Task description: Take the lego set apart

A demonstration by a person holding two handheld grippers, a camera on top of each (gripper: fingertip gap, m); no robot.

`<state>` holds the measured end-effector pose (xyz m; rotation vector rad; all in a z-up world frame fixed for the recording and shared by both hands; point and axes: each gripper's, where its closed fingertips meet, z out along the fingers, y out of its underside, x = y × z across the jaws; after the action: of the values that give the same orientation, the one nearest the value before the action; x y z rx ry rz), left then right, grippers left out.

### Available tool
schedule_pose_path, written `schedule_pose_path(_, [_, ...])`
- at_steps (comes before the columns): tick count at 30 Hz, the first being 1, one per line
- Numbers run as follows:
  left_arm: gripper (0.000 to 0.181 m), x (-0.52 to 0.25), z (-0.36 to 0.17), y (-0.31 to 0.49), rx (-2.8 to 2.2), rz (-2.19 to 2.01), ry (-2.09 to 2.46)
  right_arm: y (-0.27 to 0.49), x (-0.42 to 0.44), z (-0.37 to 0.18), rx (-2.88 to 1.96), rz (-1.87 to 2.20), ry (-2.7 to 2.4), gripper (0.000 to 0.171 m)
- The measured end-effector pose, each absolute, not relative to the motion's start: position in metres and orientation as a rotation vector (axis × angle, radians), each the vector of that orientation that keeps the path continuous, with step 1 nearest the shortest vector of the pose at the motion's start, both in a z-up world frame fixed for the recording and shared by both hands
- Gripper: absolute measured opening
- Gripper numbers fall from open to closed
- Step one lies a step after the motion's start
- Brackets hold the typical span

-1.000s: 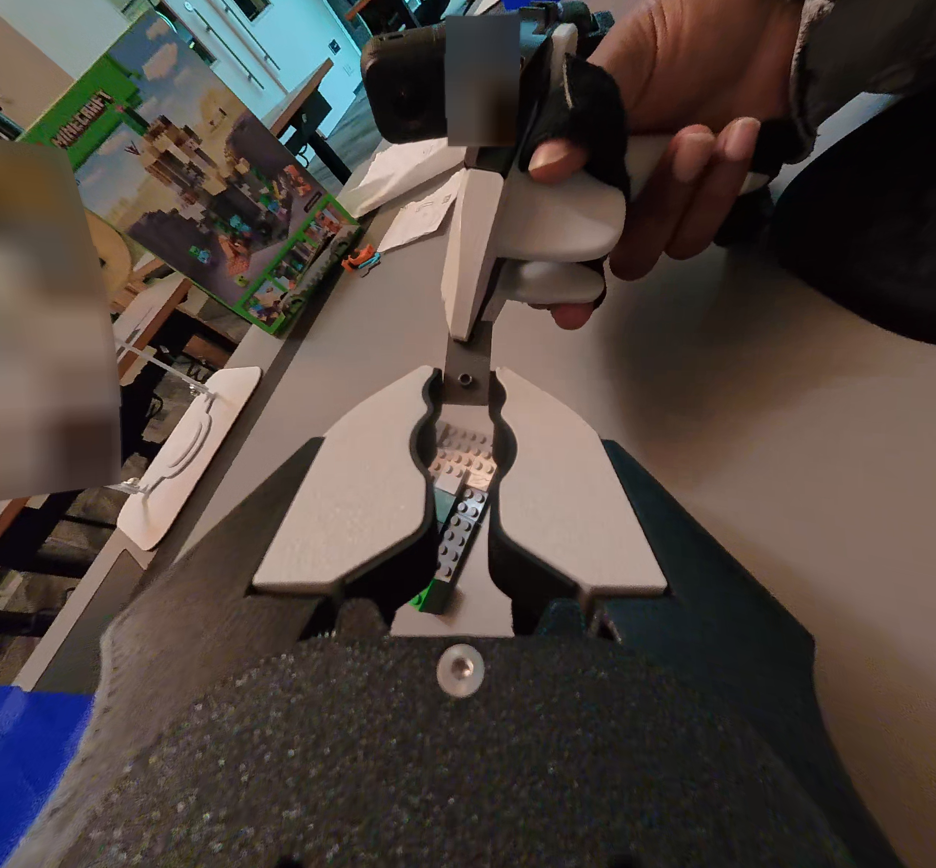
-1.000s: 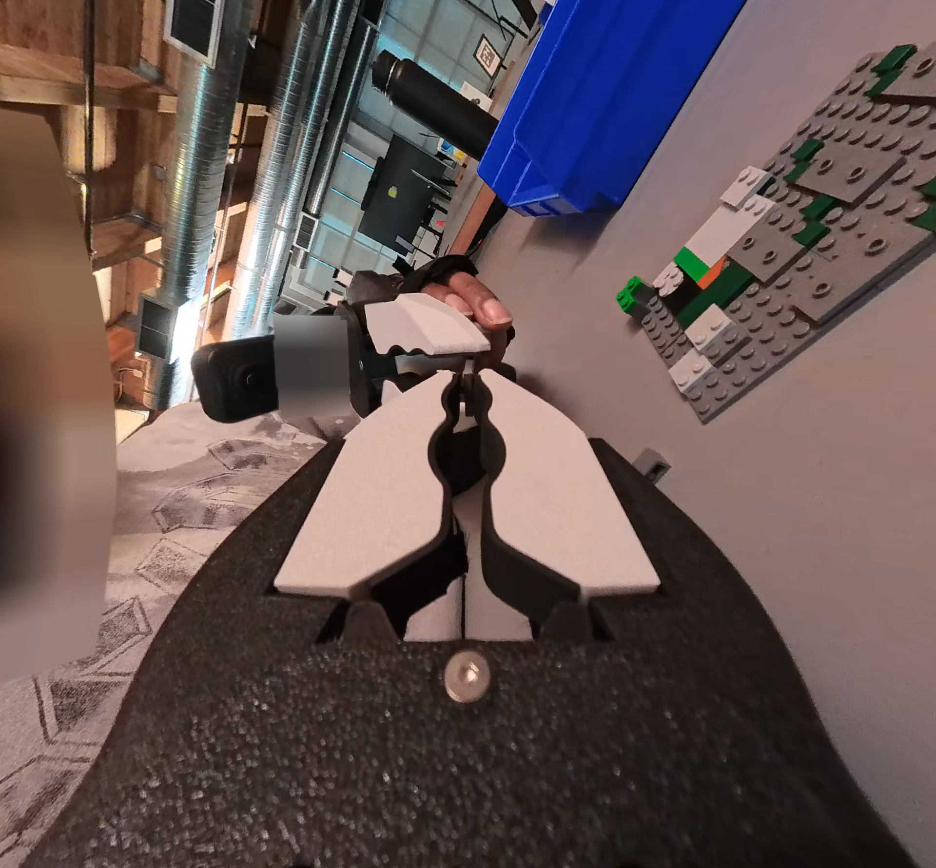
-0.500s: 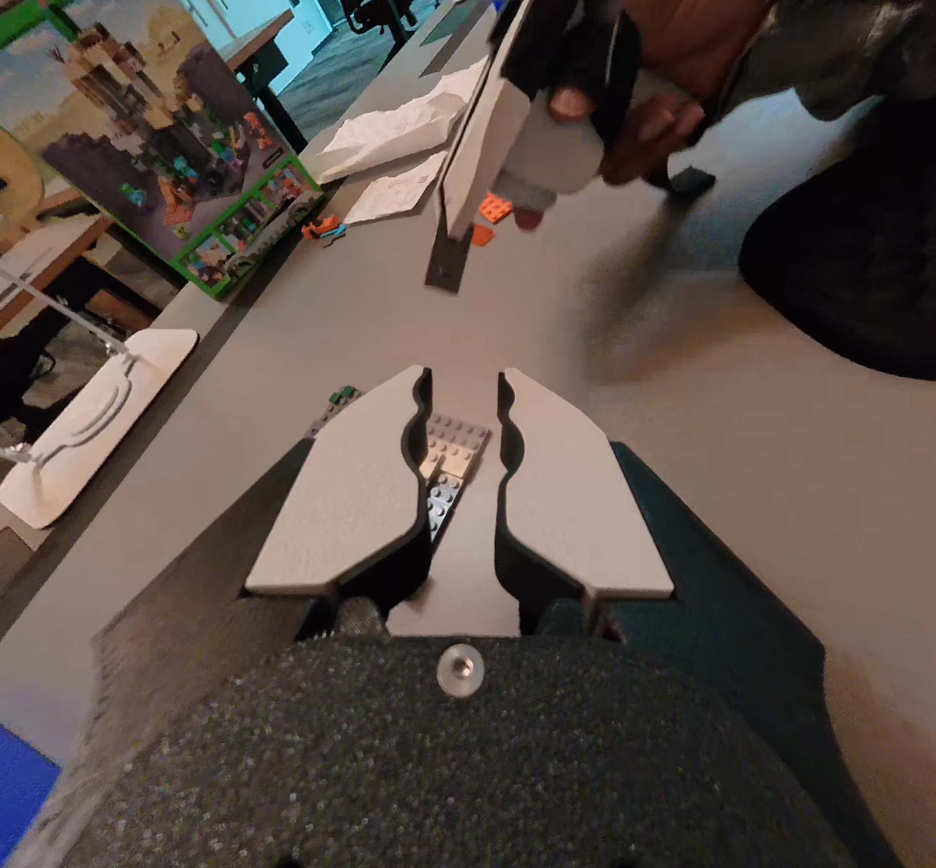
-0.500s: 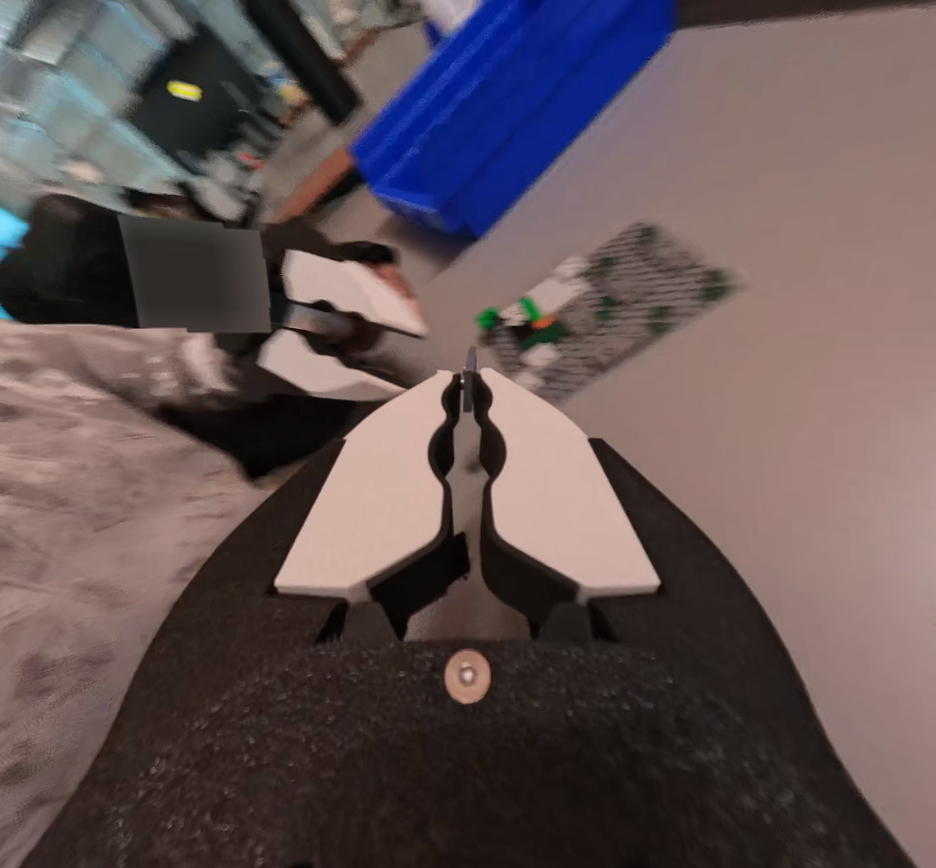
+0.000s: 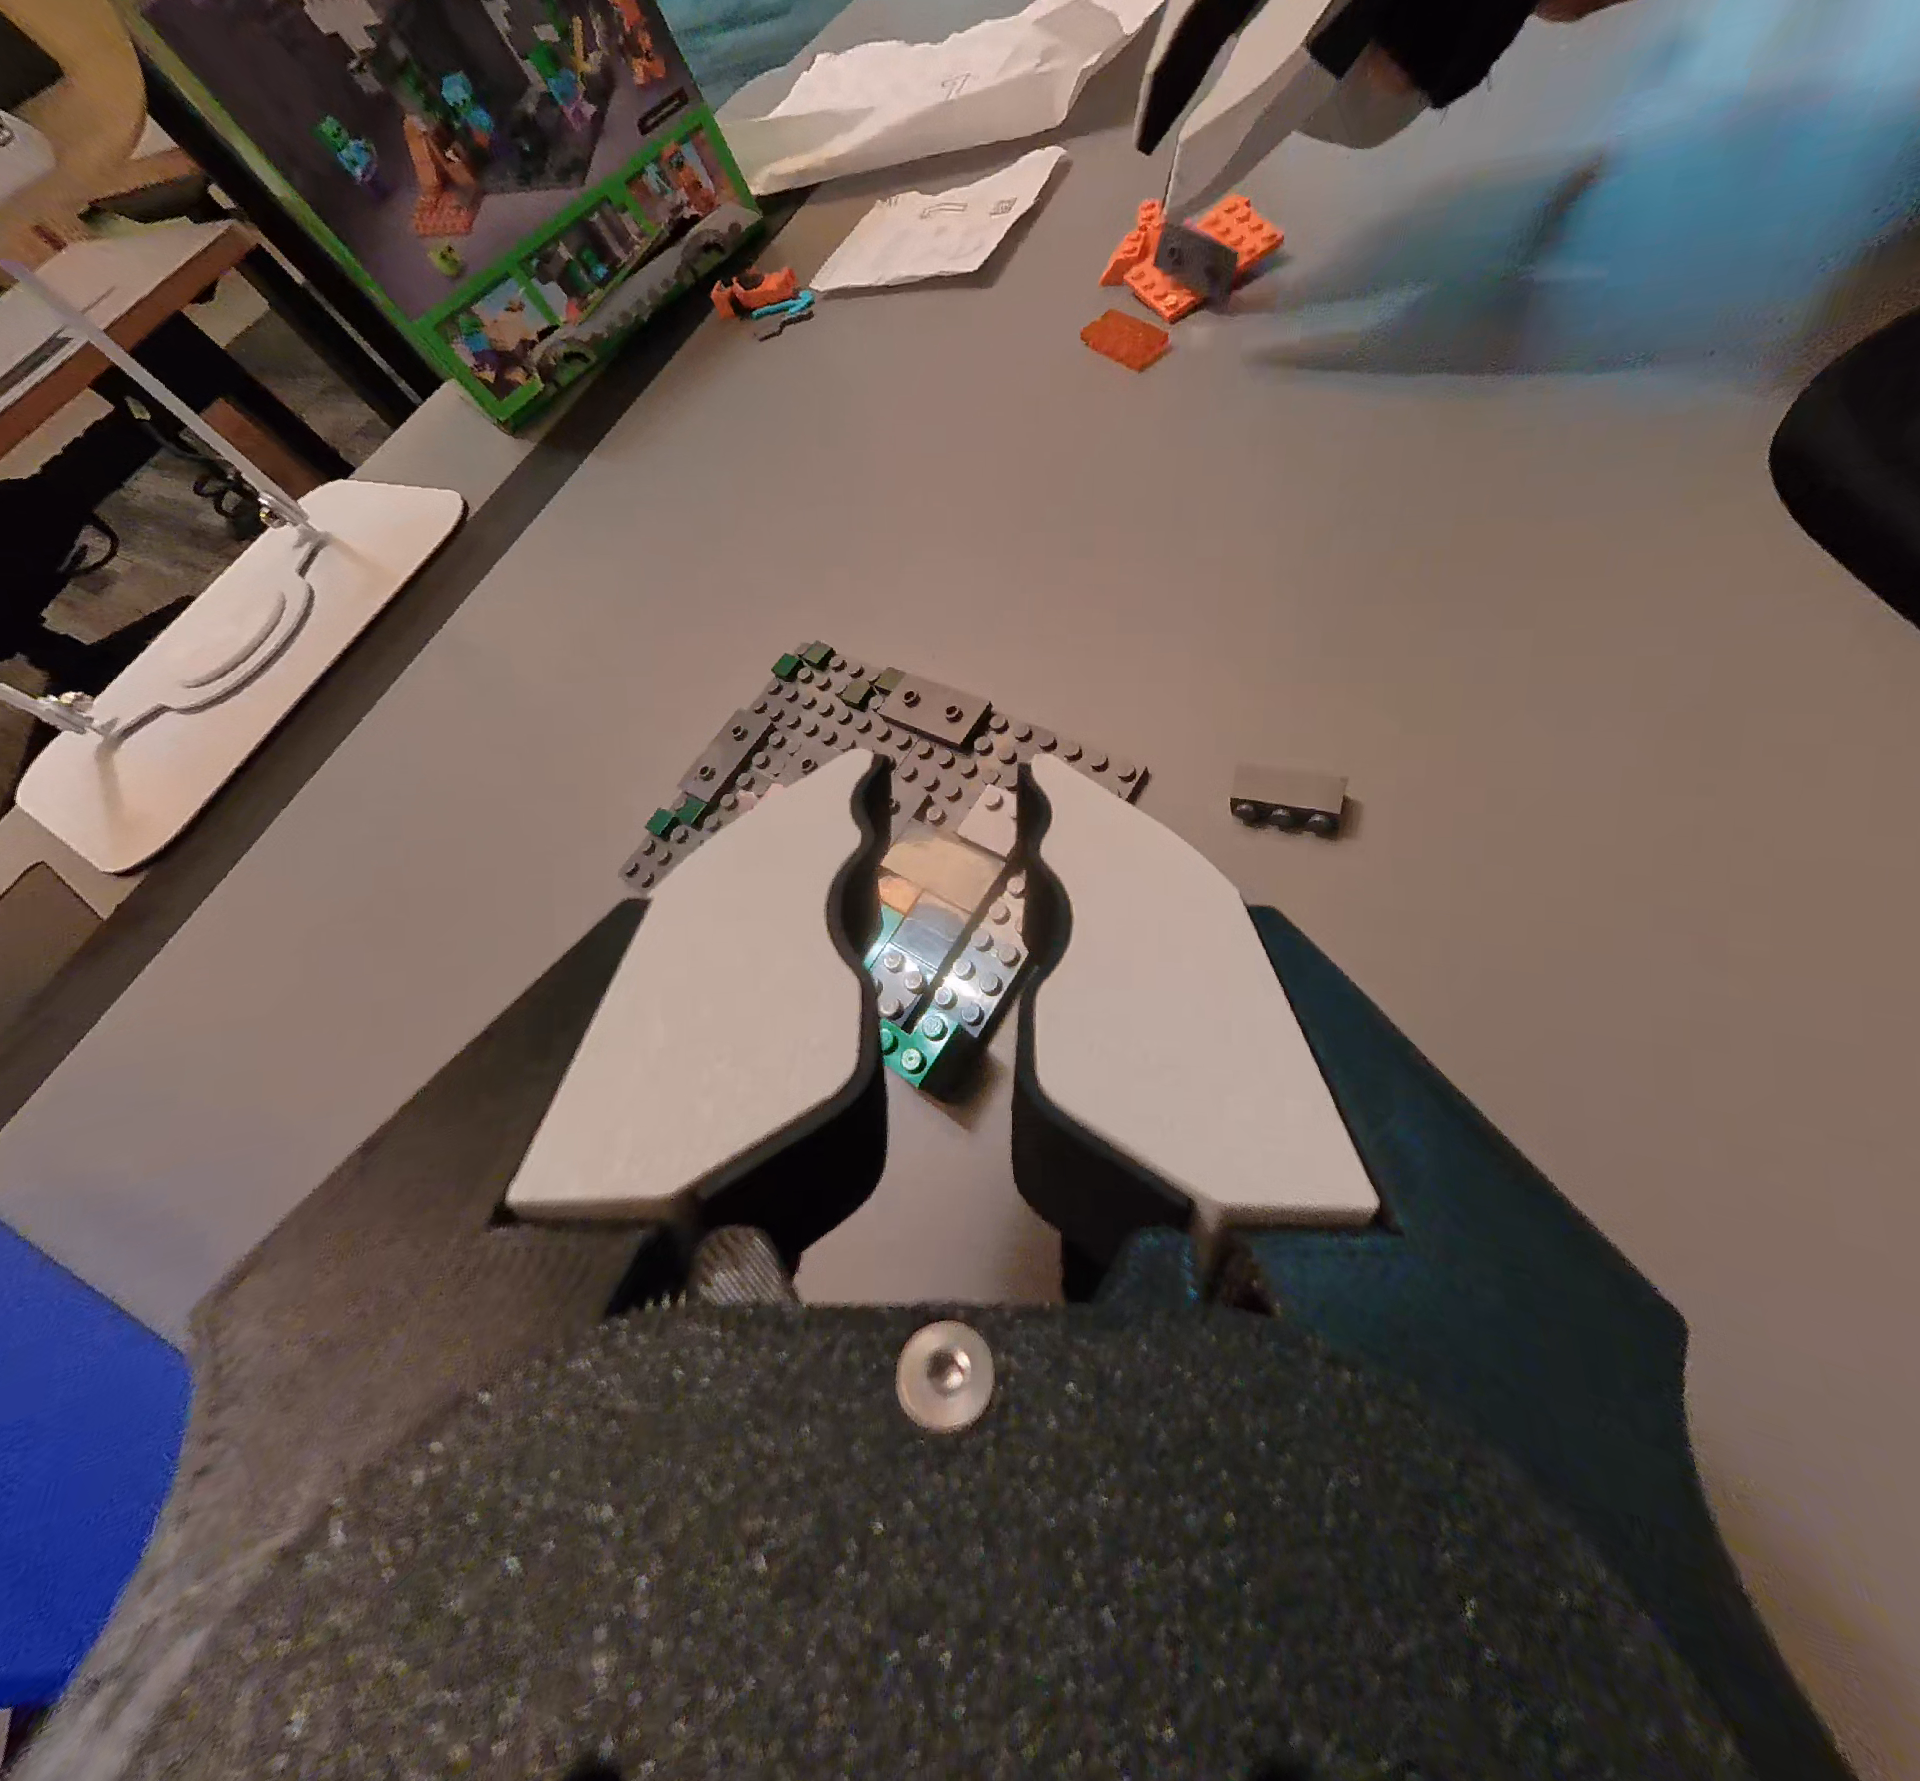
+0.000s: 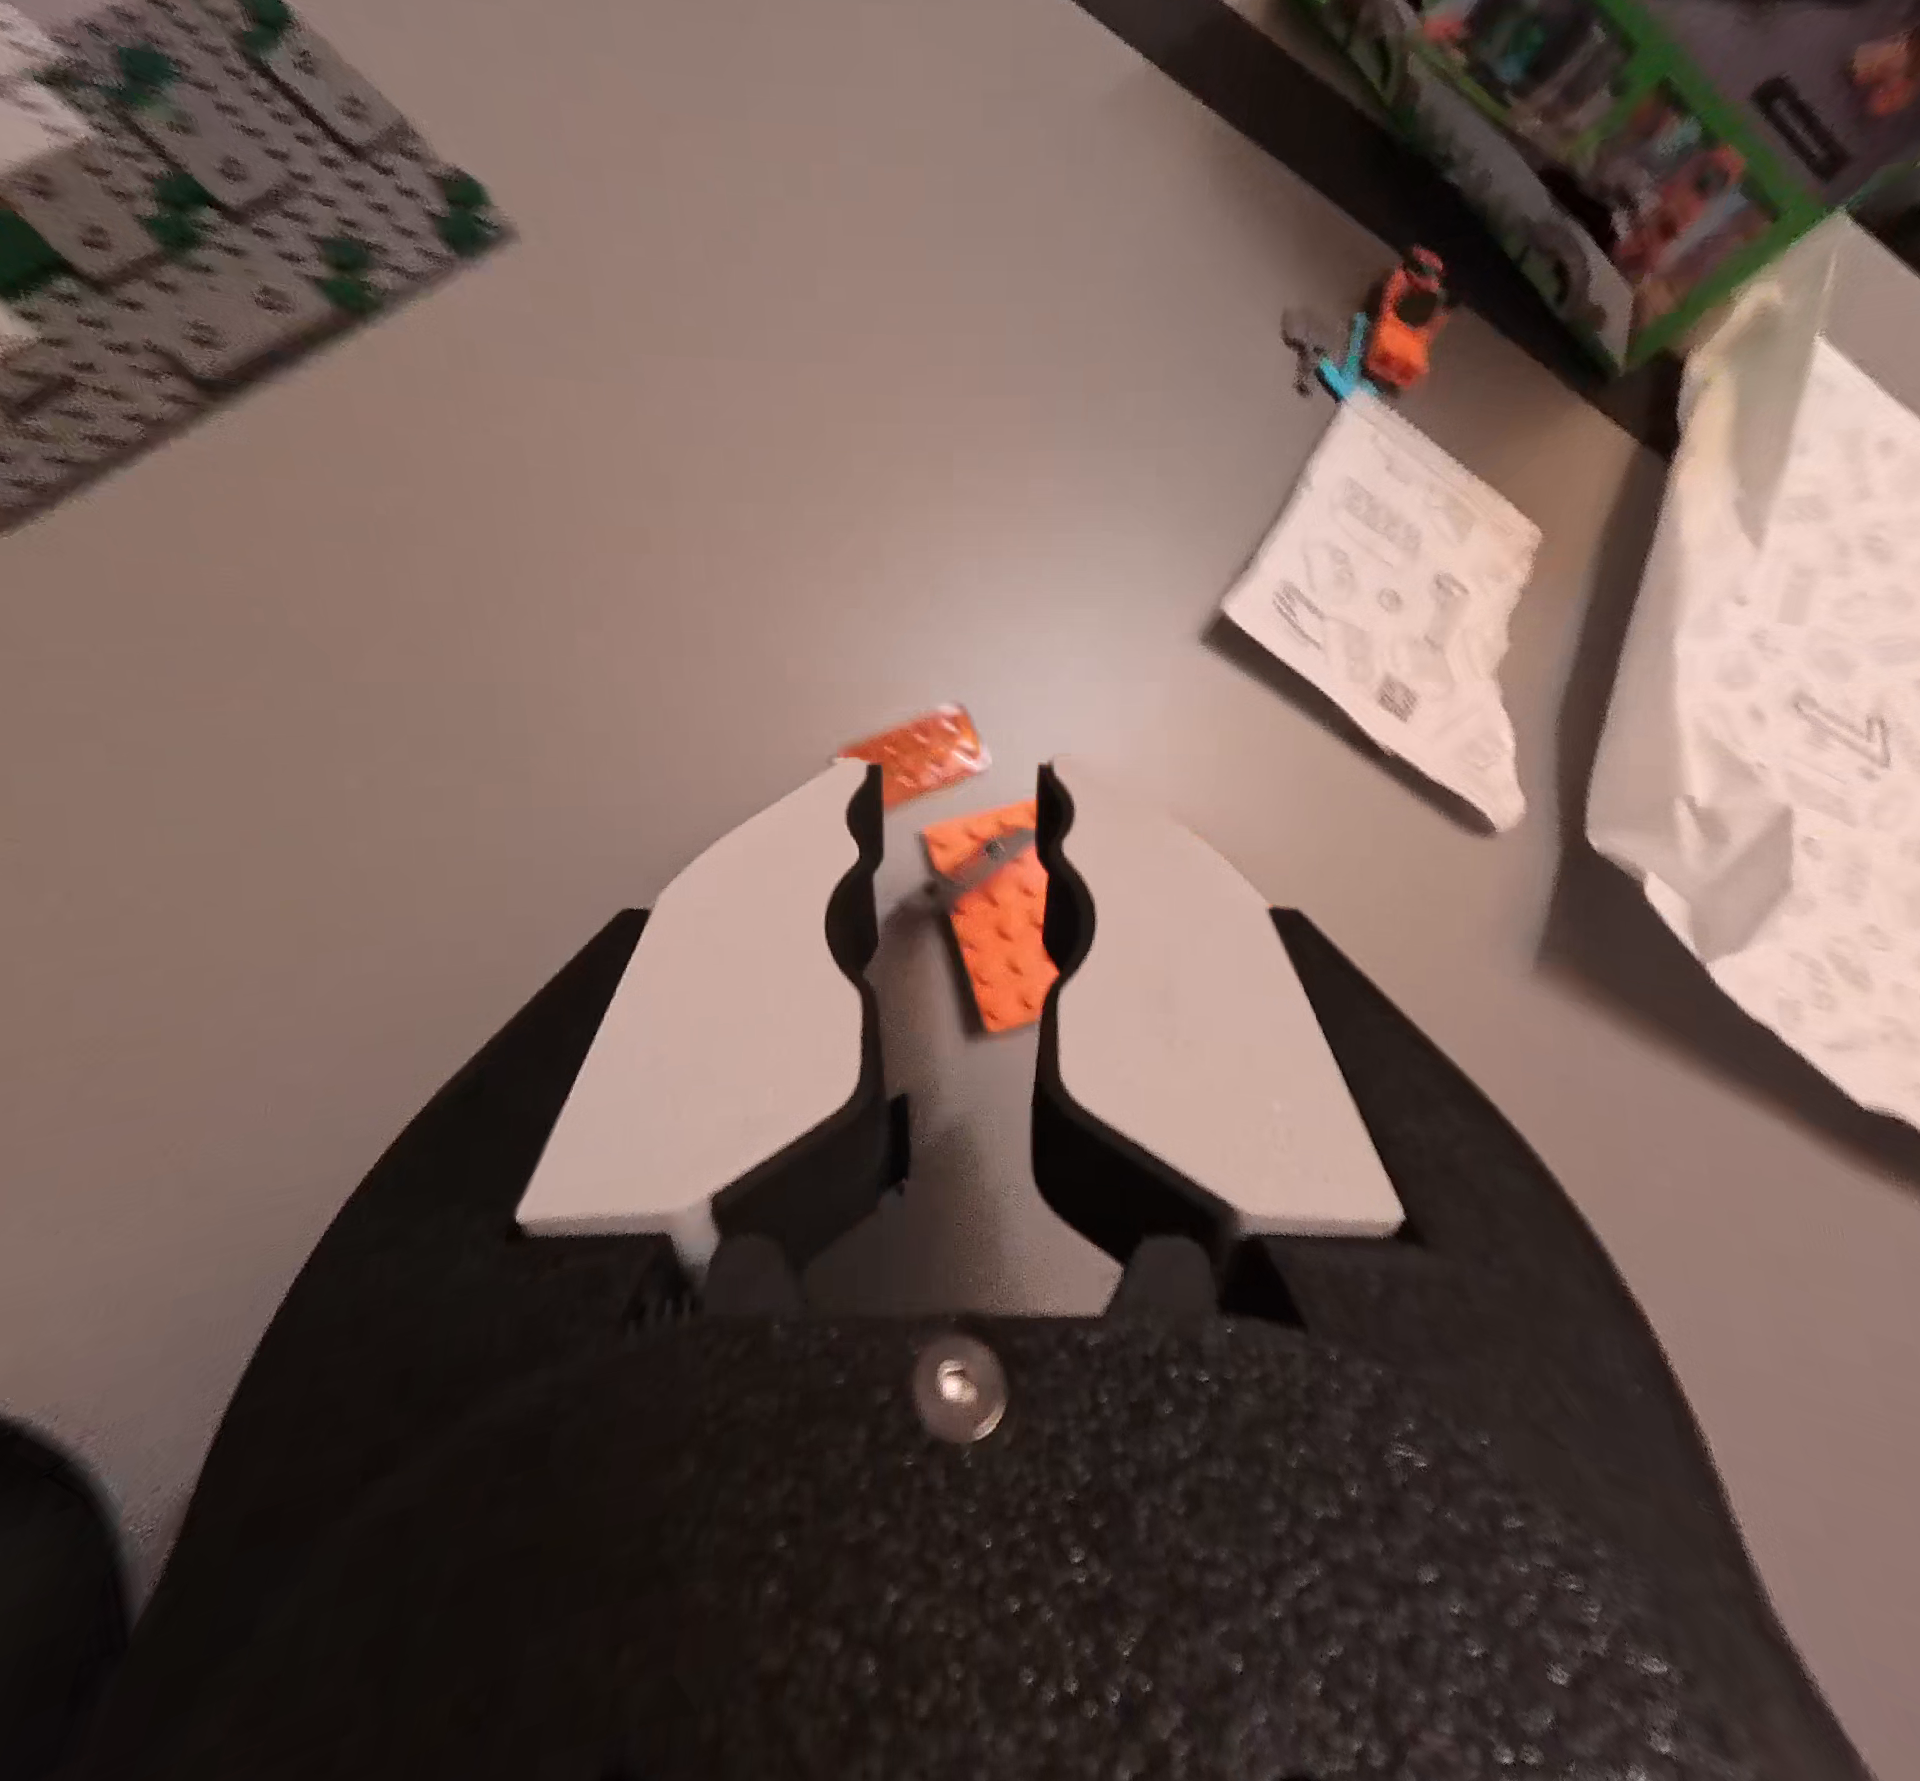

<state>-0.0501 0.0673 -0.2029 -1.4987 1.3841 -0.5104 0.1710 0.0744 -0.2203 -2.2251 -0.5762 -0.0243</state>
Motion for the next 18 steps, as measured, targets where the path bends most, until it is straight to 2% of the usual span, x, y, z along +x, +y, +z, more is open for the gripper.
schedule_pose_path(3, [0.023,-0.050,-0.206,0.067,-1.498,-0.504,1.402,0.057,0.100,-0.208,-2.133,0.262,-0.834,0.028])
schedule_pose_path(8, [0.023,-0.050,-0.210,0.062,-1.491,-0.536,1.437,0.009,0.000,-0.226,-2.022,0.583,-1.329,0.029])
schedule_pose_path(14, [0.022,-0.048,-0.213,0.043,-1.493,-0.721,1.495,0.012,-0.027,-0.261,-2.031,0.526,-1.539,0.030])
schedule_pose_path(15, [0.022,-0.049,-0.213,0.041,-1.492,-0.741,1.505,0.013,-0.027,-0.262,-2.033,0.533,-1.548,0.025])
schedule_pose_path(18, [0.025,-0.049,-0.216,0.034,-1.491,-0.809,1.534,0.015,-0.030,-0.258,-1.992,0.568,-1.543,0.024])
